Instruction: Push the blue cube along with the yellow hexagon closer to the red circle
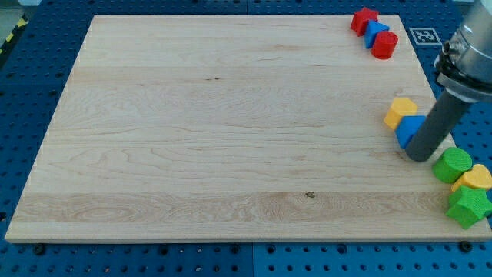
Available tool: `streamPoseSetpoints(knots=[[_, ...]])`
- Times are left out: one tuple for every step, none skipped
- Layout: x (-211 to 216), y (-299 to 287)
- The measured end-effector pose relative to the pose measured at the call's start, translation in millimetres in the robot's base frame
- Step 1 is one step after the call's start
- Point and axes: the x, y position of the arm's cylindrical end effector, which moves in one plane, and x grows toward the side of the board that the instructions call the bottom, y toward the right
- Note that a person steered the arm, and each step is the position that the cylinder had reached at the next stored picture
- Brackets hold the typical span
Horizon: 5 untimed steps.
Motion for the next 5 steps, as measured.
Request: streamPoseSetpoints(knots=[[-27, -1], [-54, -10], [-75, -20], [-94, -22], [-98, -19]])
